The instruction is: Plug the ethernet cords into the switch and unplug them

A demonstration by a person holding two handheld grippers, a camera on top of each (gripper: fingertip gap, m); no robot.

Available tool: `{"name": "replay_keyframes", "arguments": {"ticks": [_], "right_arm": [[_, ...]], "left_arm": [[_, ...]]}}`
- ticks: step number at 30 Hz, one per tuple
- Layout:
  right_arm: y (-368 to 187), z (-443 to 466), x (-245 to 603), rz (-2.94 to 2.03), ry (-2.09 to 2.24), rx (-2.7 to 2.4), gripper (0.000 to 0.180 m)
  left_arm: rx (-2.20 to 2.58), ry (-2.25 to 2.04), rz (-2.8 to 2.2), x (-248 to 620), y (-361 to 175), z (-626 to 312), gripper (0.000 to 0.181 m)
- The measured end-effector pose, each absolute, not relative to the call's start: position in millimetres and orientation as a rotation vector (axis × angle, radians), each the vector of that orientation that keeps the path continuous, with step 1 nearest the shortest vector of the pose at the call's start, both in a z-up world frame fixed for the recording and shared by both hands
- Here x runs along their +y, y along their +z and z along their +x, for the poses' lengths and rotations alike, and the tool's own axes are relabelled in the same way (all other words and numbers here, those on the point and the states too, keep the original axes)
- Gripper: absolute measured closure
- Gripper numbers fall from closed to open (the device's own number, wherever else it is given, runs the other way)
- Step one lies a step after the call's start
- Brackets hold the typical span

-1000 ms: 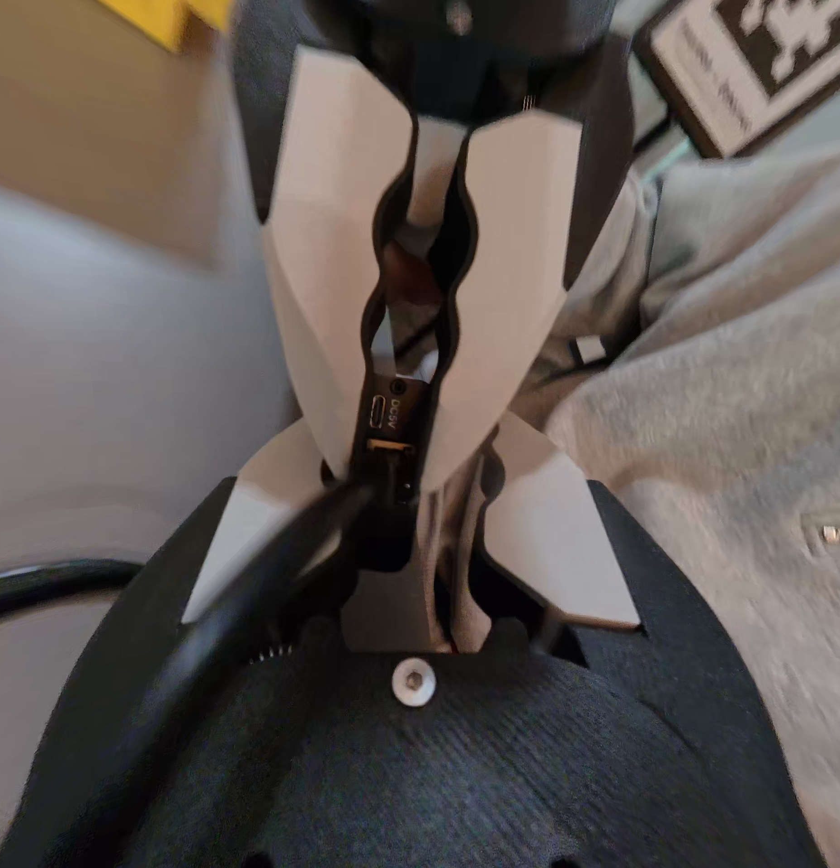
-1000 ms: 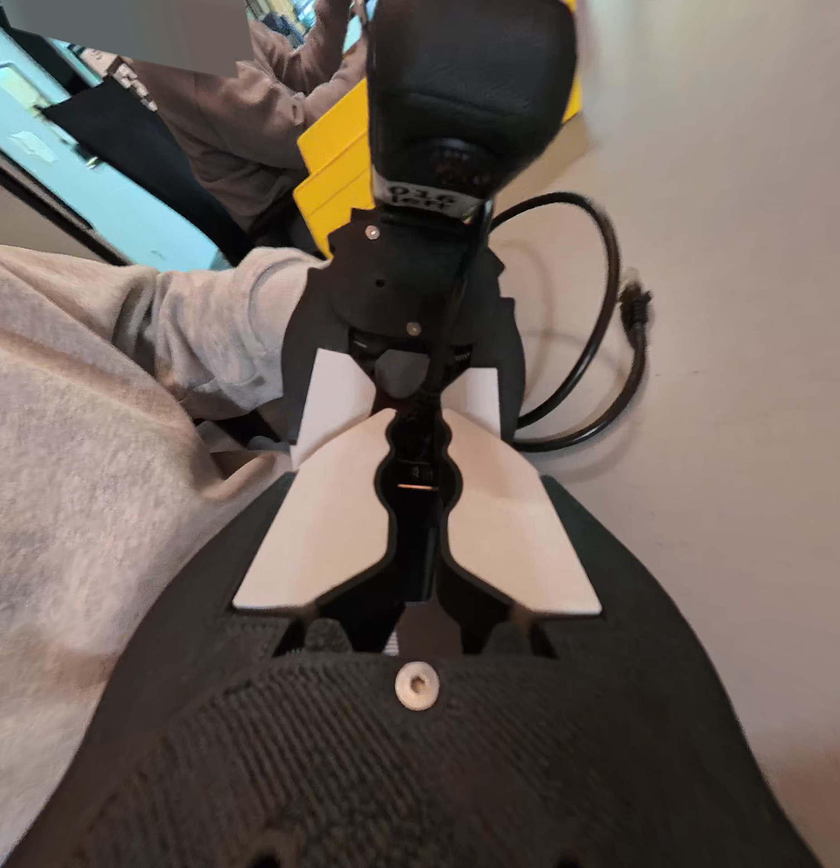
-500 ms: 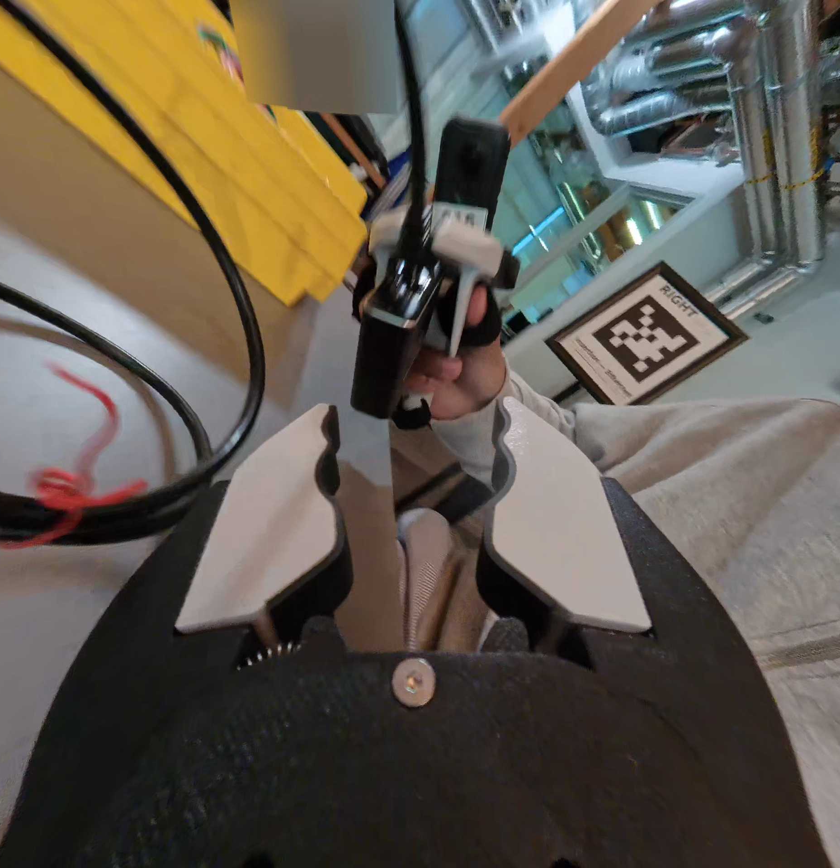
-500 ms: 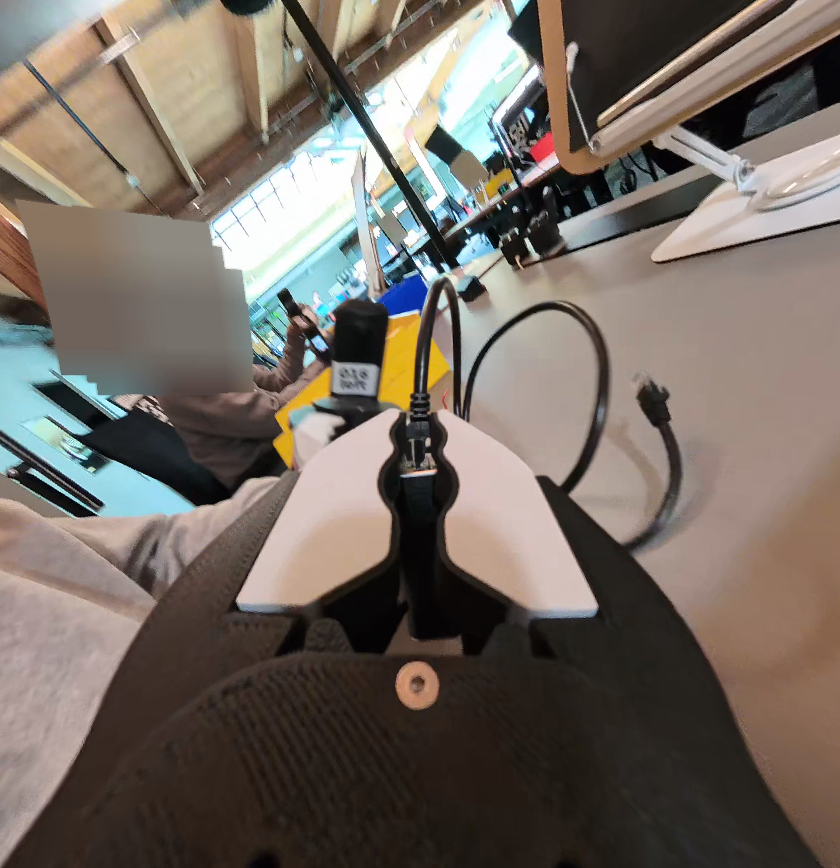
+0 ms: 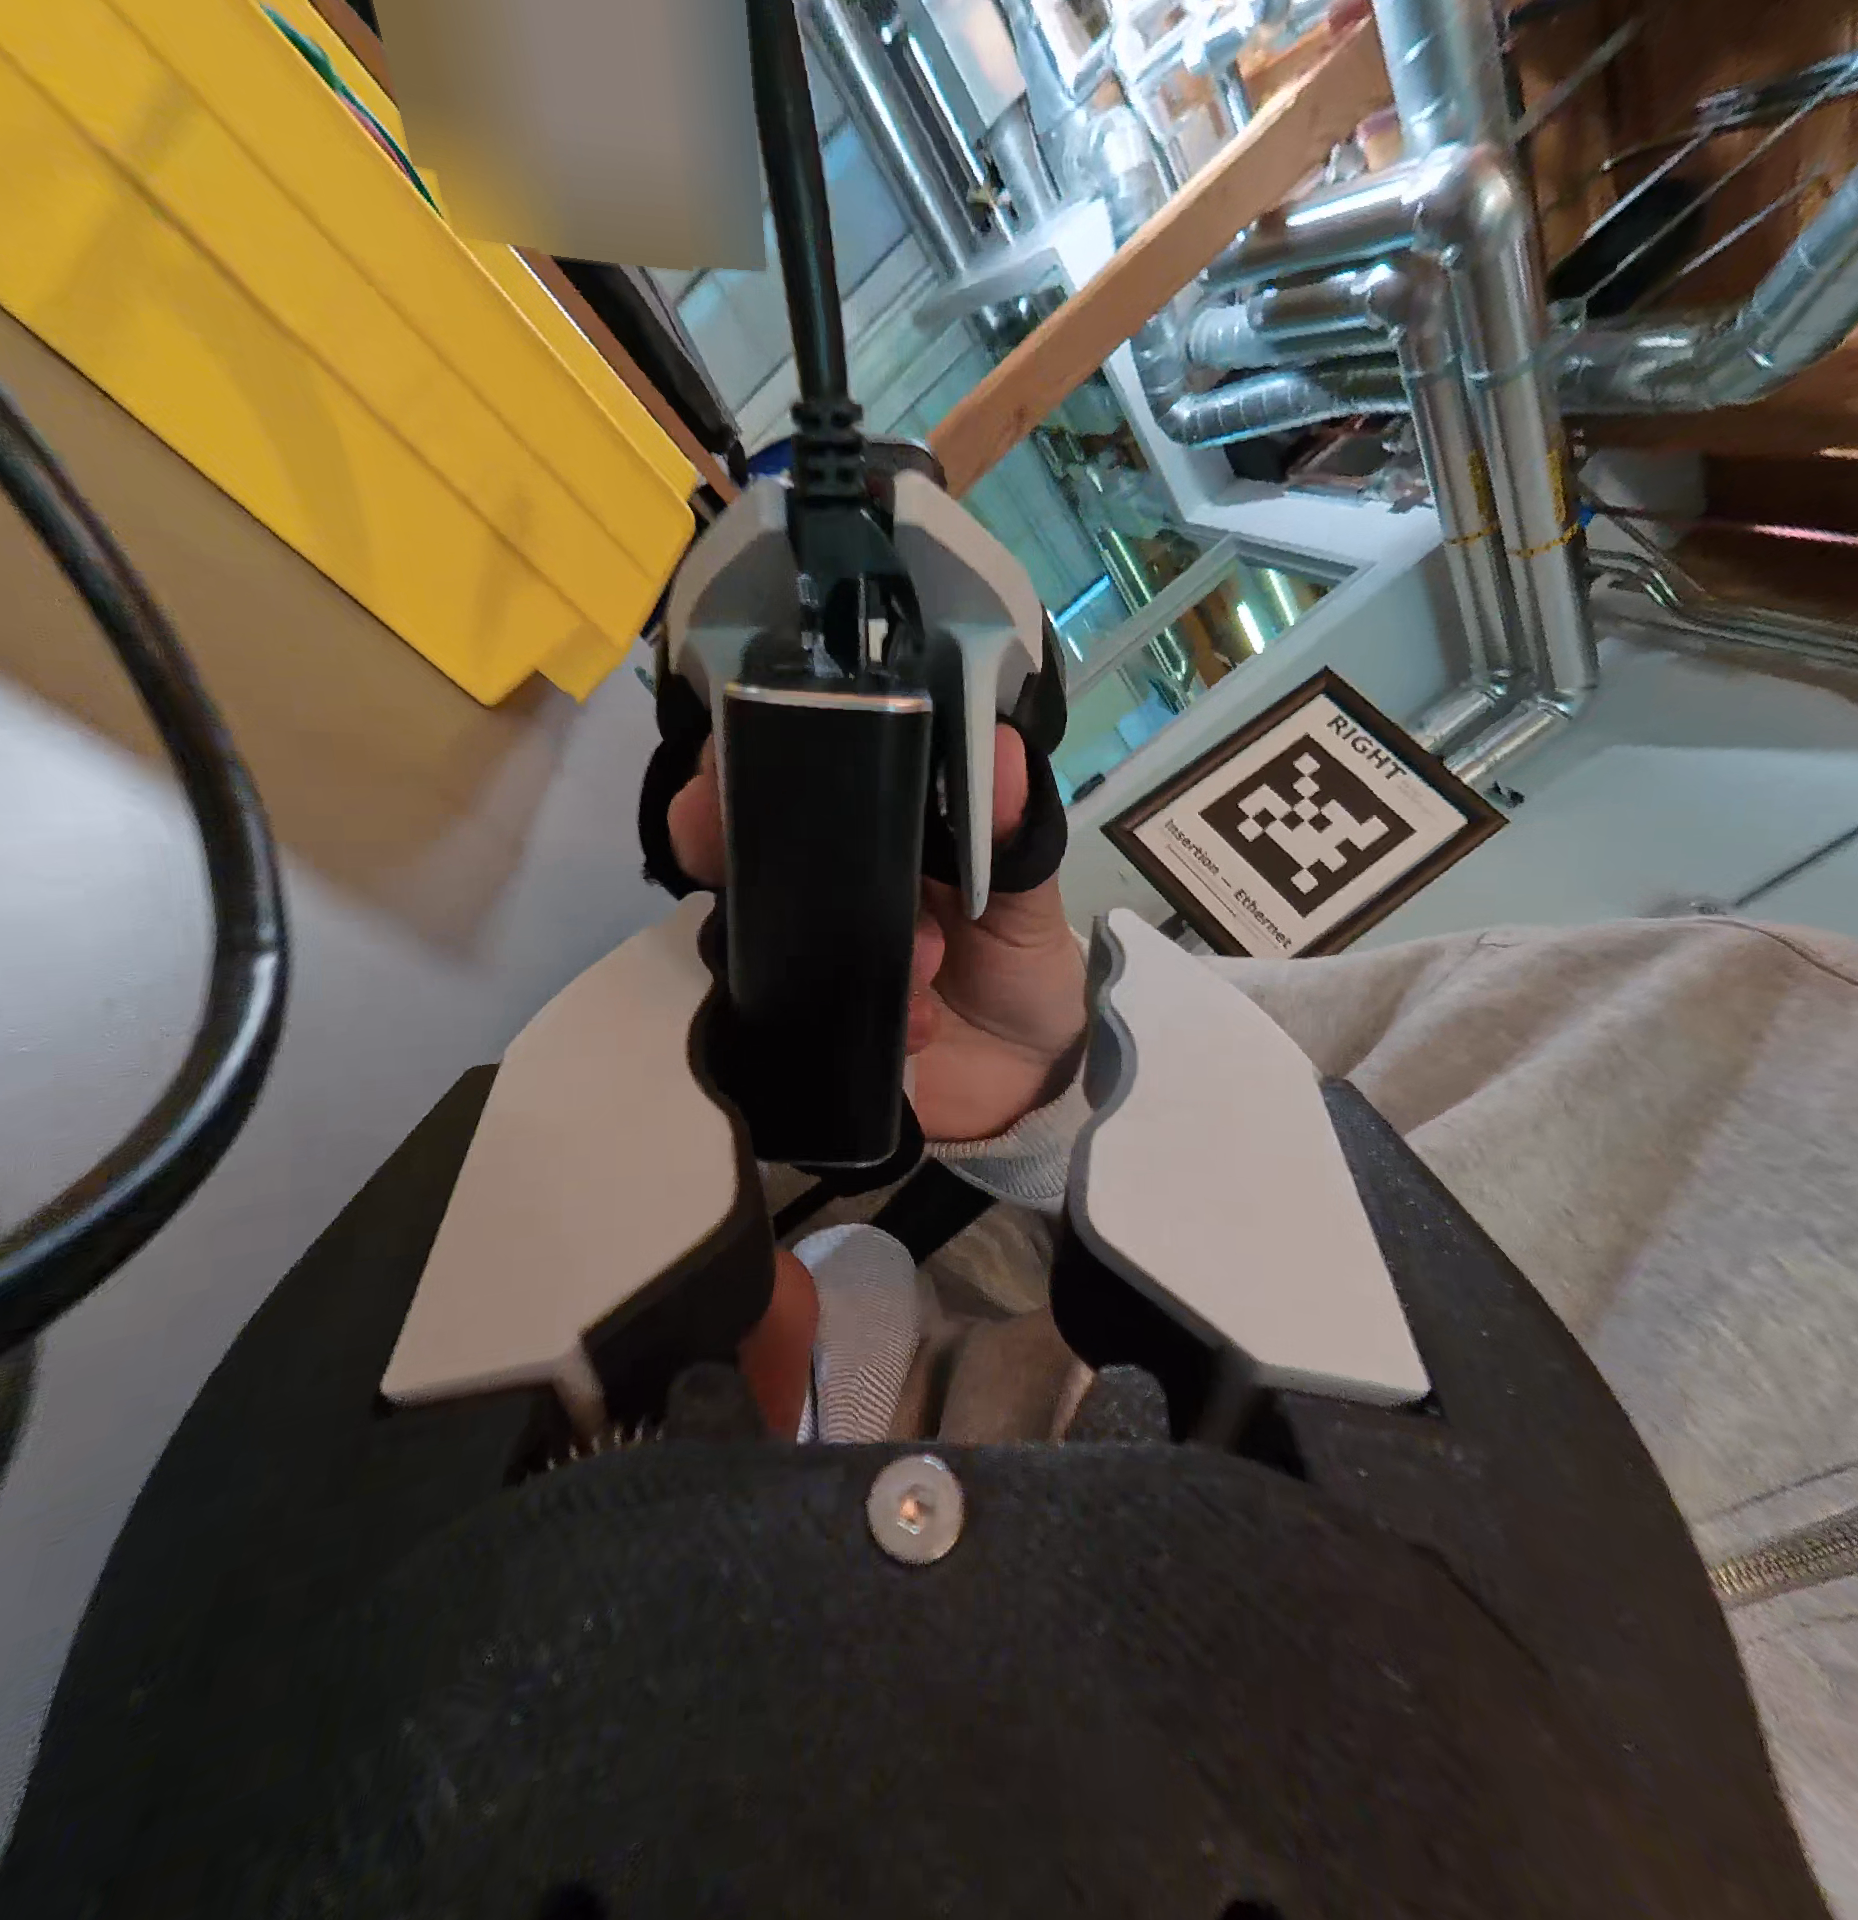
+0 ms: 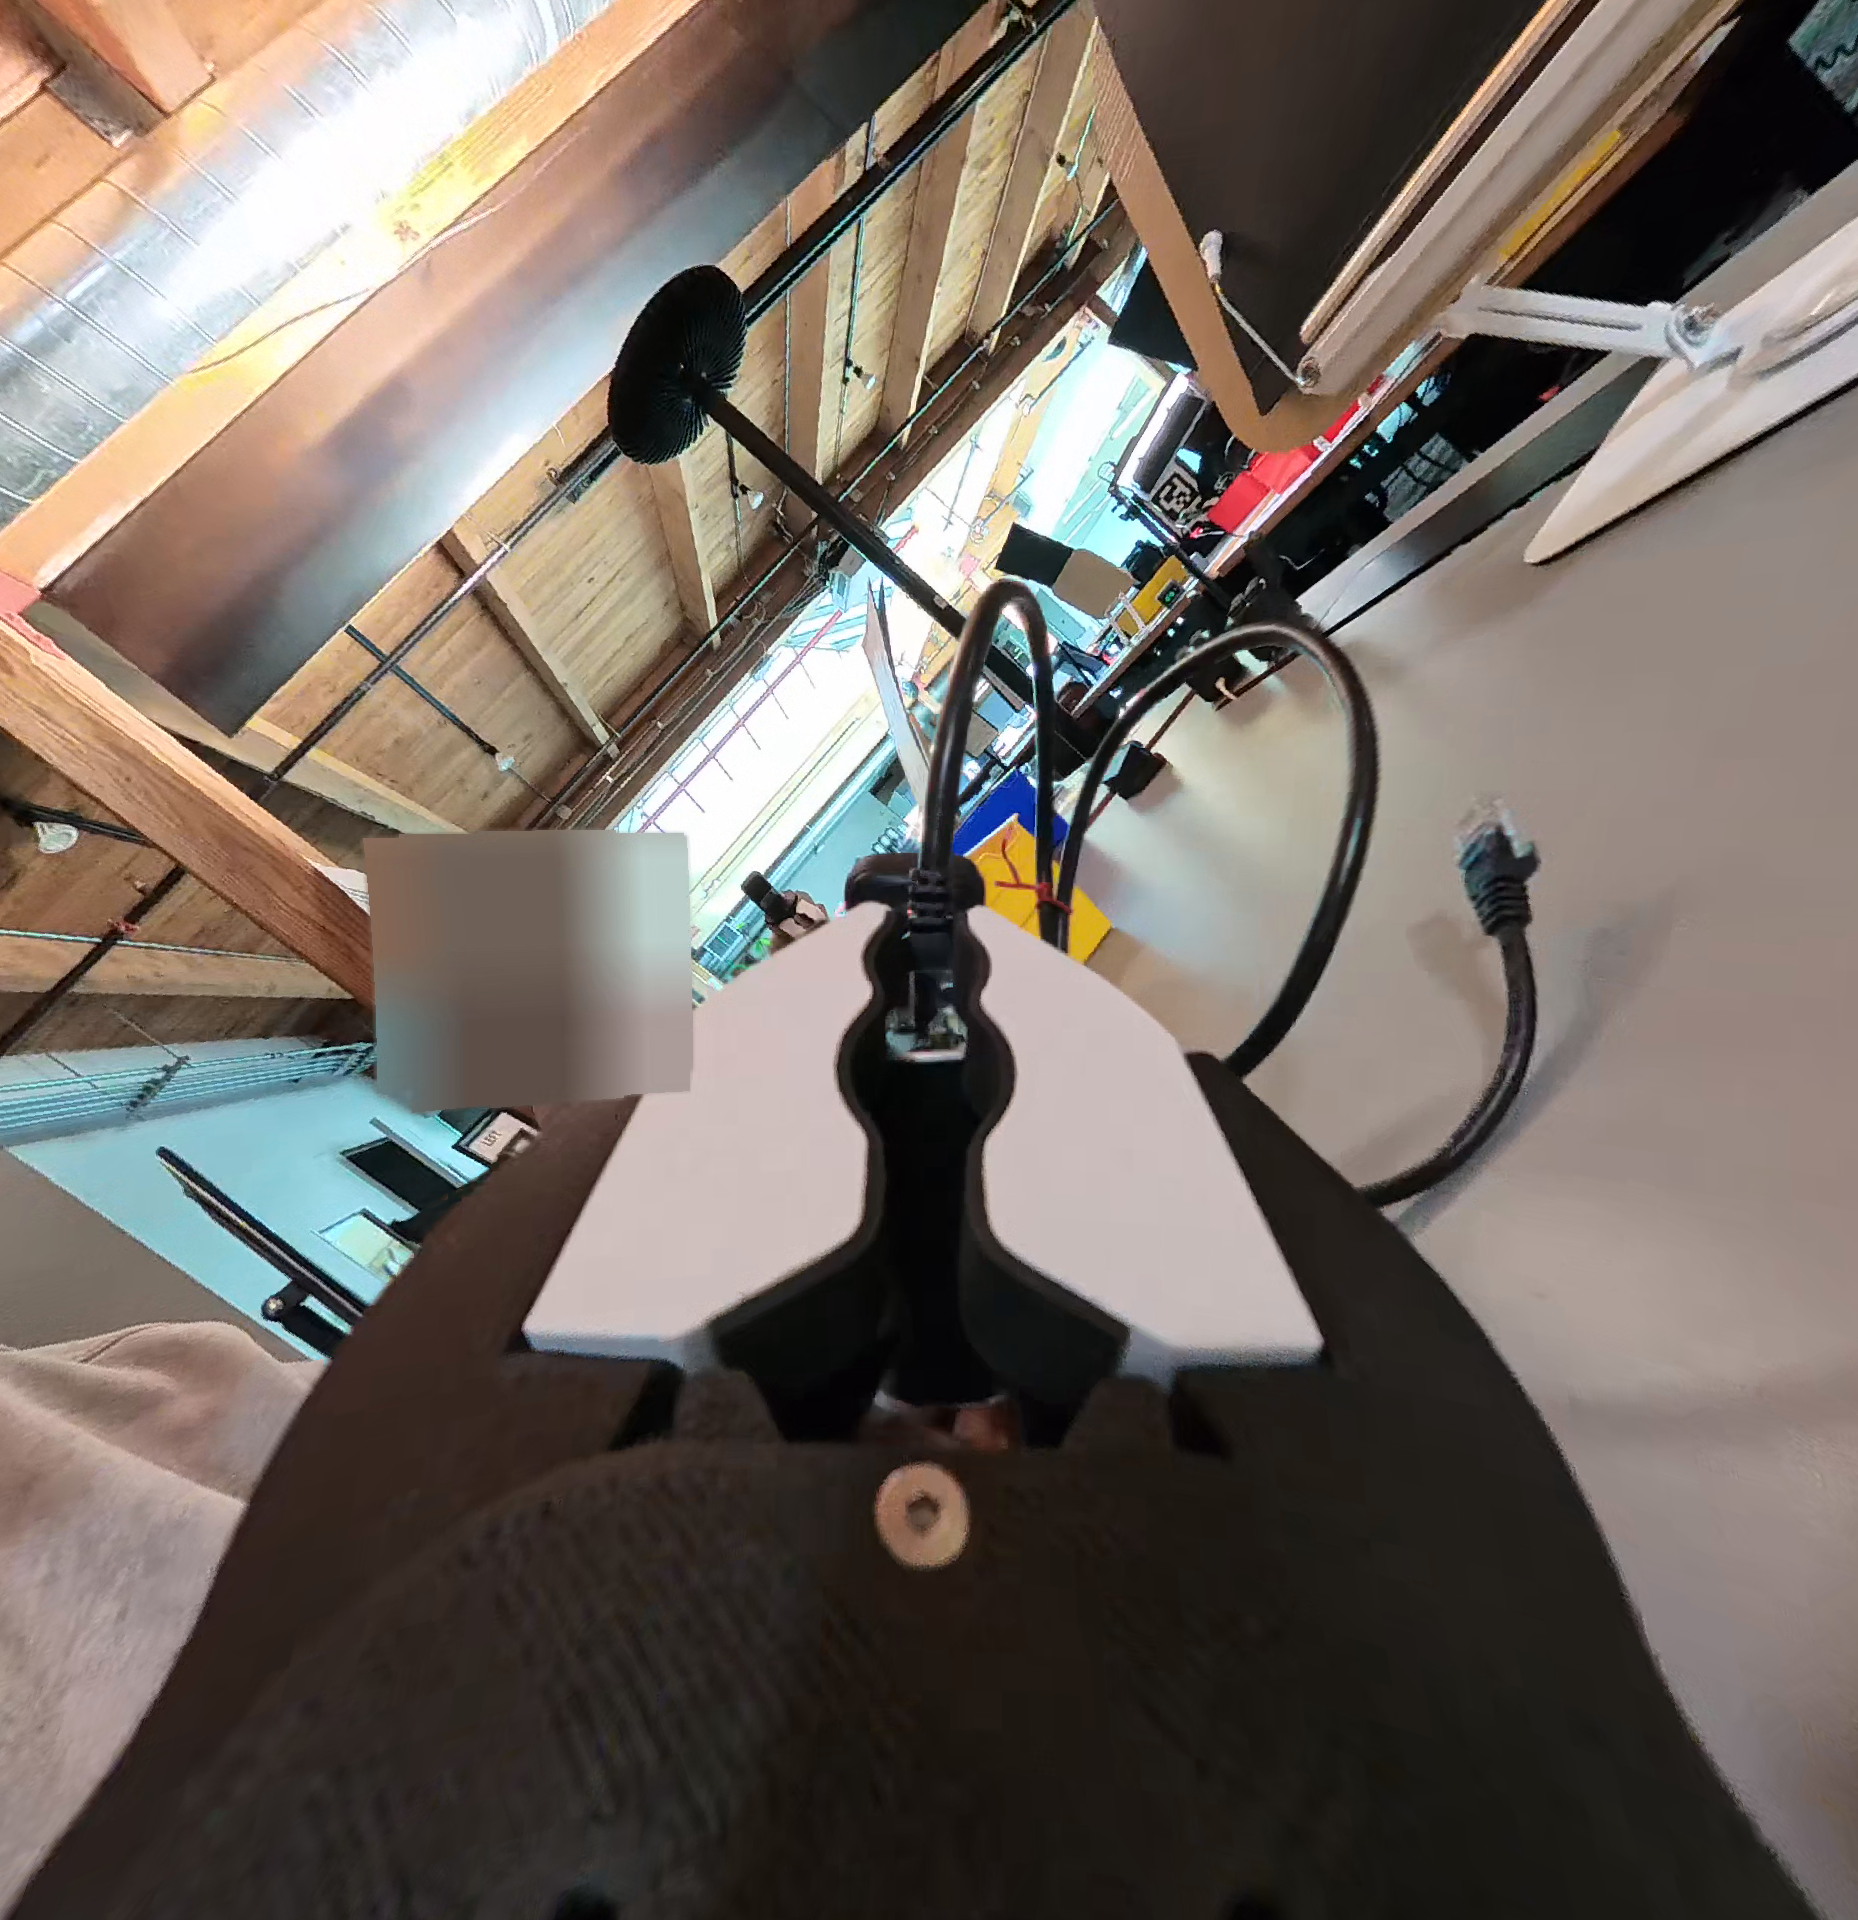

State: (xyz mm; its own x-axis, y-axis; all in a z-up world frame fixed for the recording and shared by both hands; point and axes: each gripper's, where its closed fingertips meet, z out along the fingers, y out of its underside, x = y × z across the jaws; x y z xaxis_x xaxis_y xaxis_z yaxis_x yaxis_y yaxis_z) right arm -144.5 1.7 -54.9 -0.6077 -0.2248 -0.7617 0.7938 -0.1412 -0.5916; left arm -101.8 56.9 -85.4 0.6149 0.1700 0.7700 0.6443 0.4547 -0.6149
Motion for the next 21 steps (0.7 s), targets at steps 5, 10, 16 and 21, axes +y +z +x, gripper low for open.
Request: {"name": "replay_keyframes", "arguments": {"ticks": [5,10,16,21], "right_arm": [[-54.0,-138.7,-1.0,0.618,-1.85,1.483,0.171],[-59.5,-140.4,-1.2,0.603,-1.834,1.543,0.17],[-77.7,-127.8,-10.0,0.564,-1.676,1.614,0.171],[-89.1,-116.8,-14.1,0.466,-1.62,1.791,0.17]], "left_arm": [[-0.892,-0.311,-1.032,37.1,-81.0,-104.1,0.156],[-0.932,-0.244,-0.953,9.1,-76.9,-112.7,0.157],[-0.962,-0.21,-0.886,-25.6,-74.0,-119.4,0.157],[-1.004,-0.104,-0.996,-49.0,-81.3,-122.4,0.156]]}}
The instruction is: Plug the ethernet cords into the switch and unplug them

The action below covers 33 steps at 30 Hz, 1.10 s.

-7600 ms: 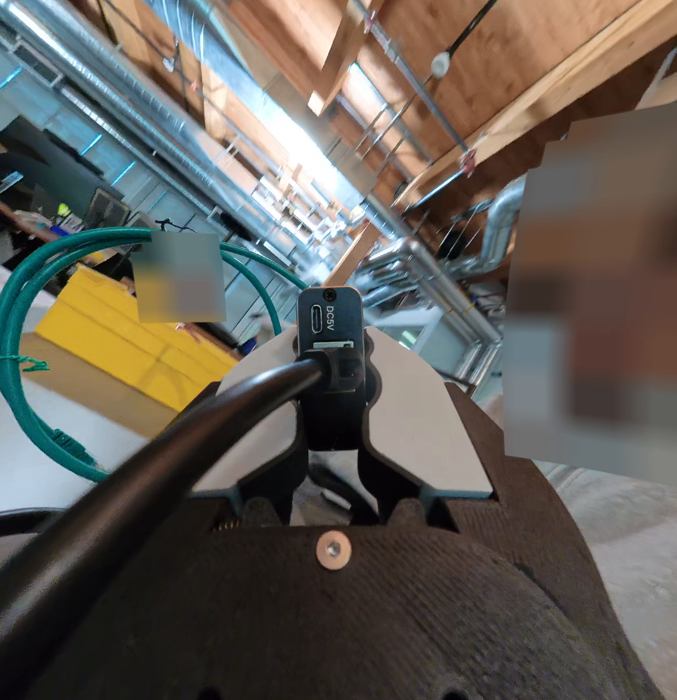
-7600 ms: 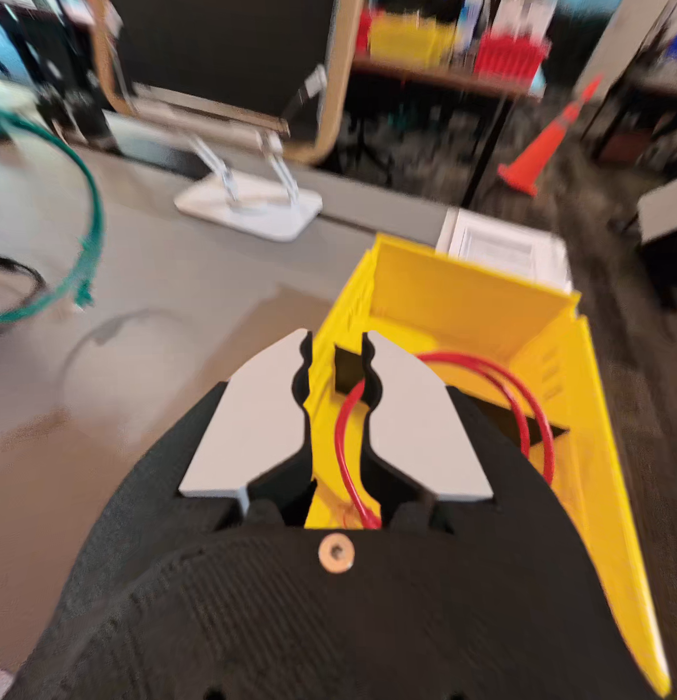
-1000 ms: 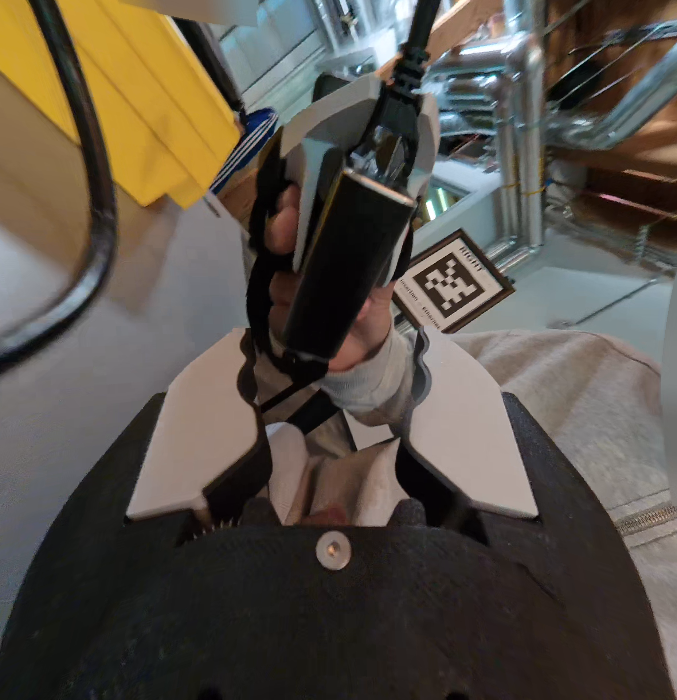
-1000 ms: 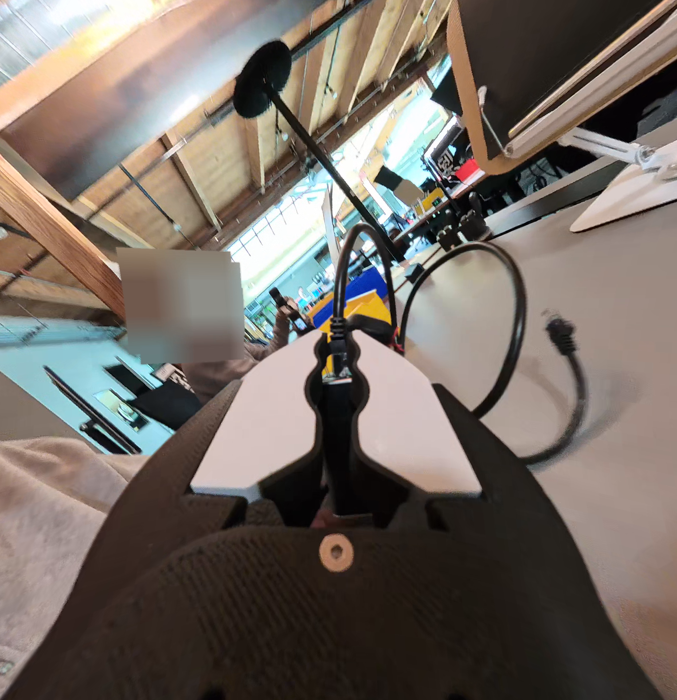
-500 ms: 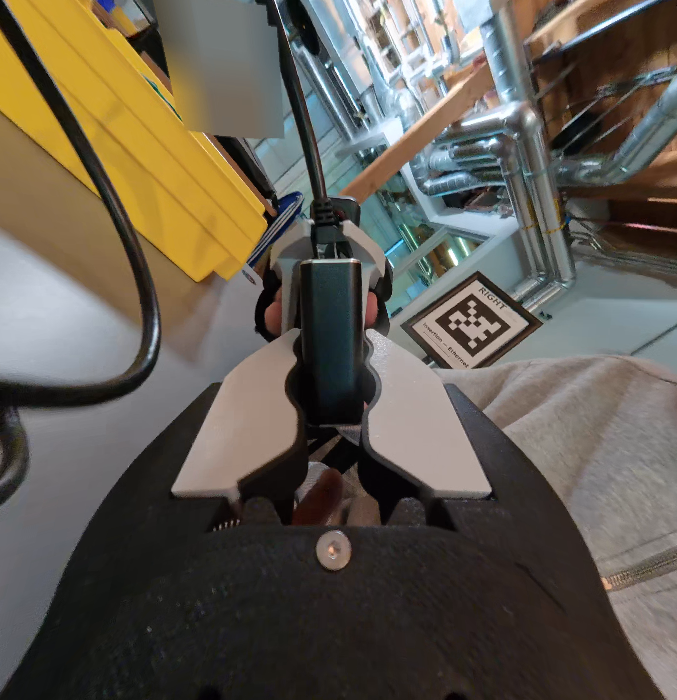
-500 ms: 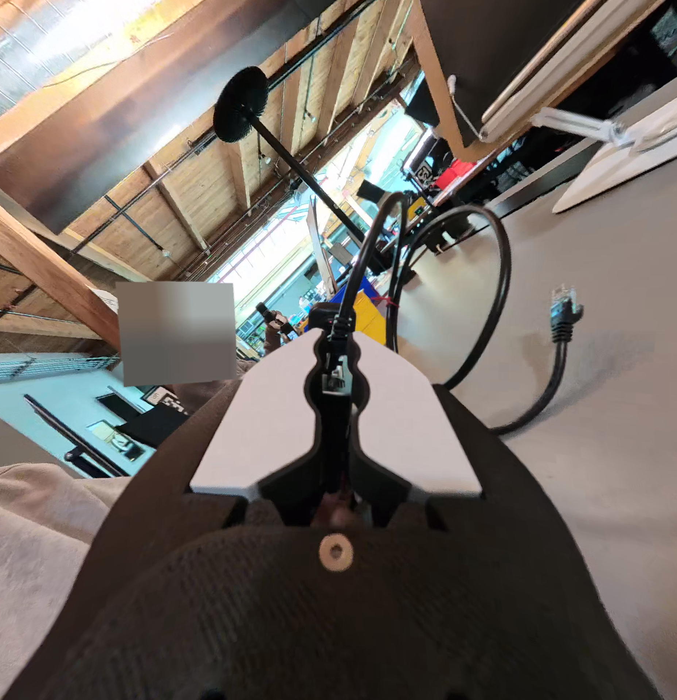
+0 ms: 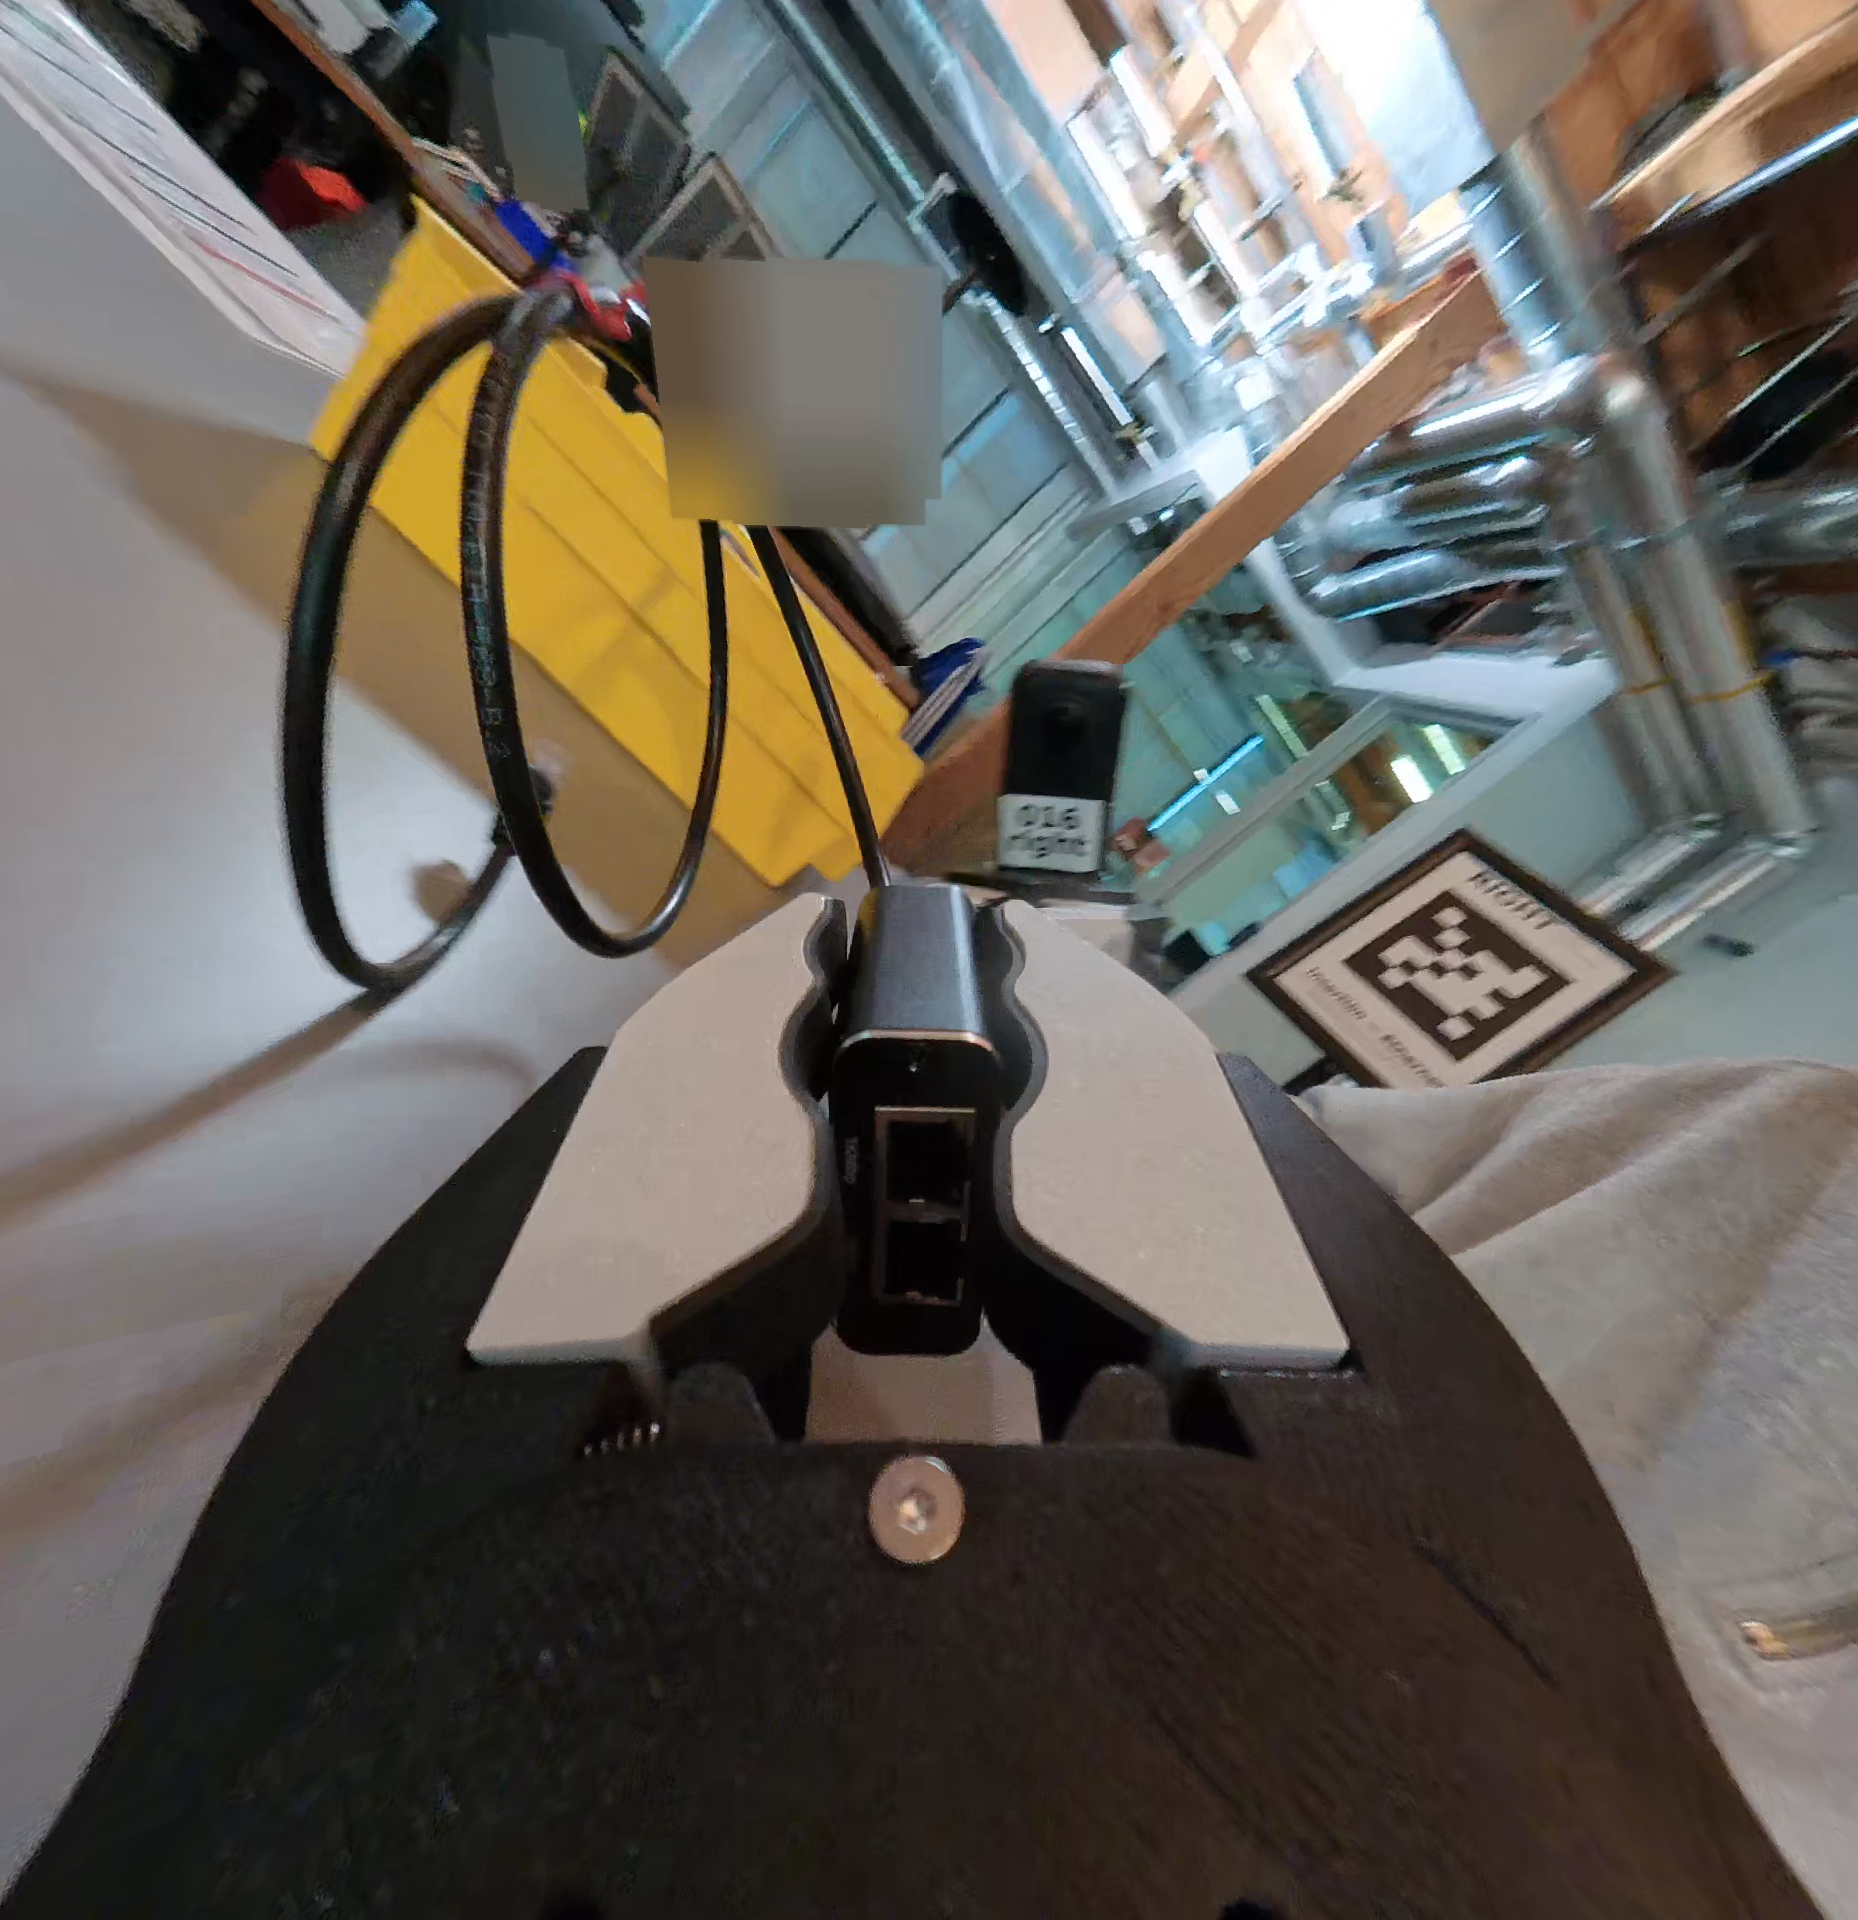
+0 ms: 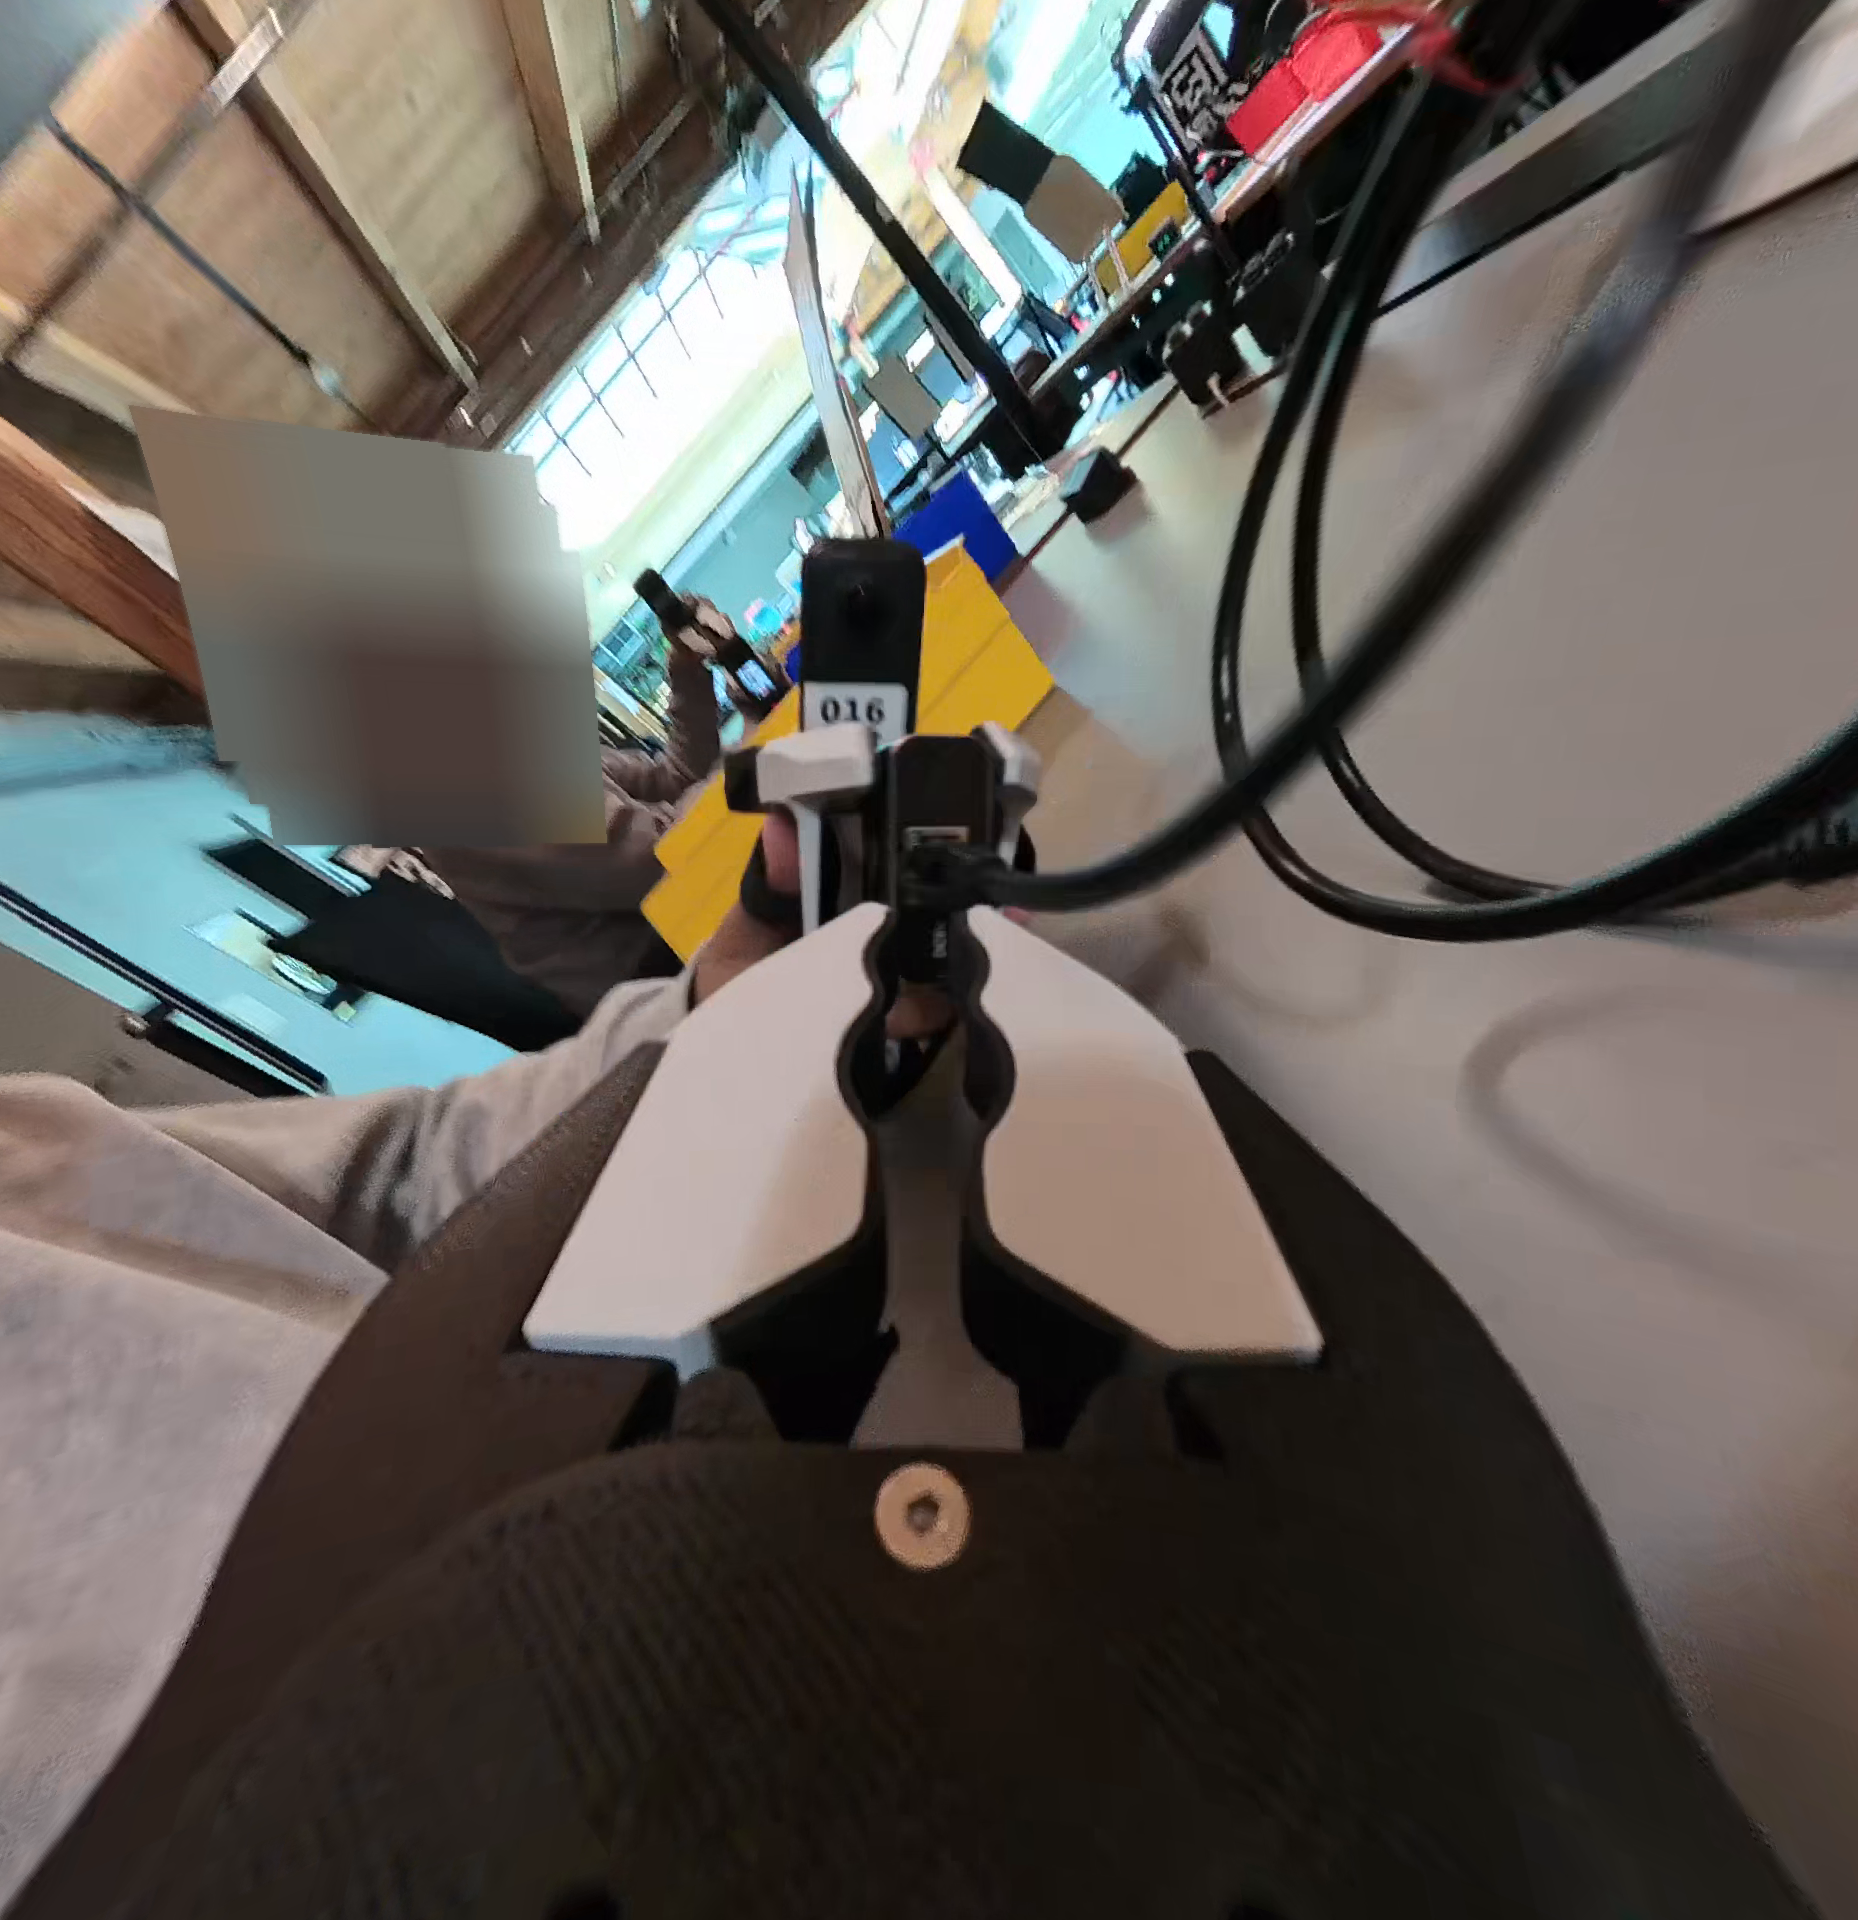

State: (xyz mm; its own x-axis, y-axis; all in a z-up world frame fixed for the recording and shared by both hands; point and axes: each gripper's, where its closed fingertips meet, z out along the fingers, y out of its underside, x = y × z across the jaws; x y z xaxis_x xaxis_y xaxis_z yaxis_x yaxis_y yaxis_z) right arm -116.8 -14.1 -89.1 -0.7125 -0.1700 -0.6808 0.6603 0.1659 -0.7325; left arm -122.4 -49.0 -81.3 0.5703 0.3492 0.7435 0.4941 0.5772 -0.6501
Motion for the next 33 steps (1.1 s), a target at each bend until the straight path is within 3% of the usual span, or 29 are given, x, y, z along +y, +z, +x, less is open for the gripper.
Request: {"name": "replay_keyframes", "arguments": {"ticks": [8,13,19,22,27,30,33], "right_arm": [[-91.7,-125.4,-11.1,-0.009,-1.87,2.394,0.157],[-122.5,-113.5,-15.6,-0.302,-1.715,2.617,0.144],[-135.8,-86.4,-18.7,-0.271,-1.536,2.478,0.149],[-136.6,-82.7,-18.8,-0.209,-1.47,2.415,0.162],[-127.9,-82.4,-17.7,-0.214,-1.51,2.378,0.163],[-120.1,-87.3,-17.1,-0.226,-1.576,2.387,0.163],[-114.1,-93.9,-15.6,-0.202,-1.626,2.37,0.163]], "left_arm": [[-0.991,-0.035,-1.202,-47.2,-100.8,-121.0,0.156],[-0.896,-0.078,-1.306,-25.5,-100.3,-111.8,0.156],[-0.874,-0.072,-1.349,-16.4,-101.6,-108.9,0.156],[-0.852,-0.093,-1.346,-9.5,-100.2,-107.0,0.156],[-0.823,-0.08,-1.282,-12.8,-92.0,-107.6,0.156],[-0.874,0.001,-1.227,-21.4,-90.1,-117.5,0.105],[-0.87,-0.052,-1.251,-16.7,-93.4,-115.1,0.101]]}}
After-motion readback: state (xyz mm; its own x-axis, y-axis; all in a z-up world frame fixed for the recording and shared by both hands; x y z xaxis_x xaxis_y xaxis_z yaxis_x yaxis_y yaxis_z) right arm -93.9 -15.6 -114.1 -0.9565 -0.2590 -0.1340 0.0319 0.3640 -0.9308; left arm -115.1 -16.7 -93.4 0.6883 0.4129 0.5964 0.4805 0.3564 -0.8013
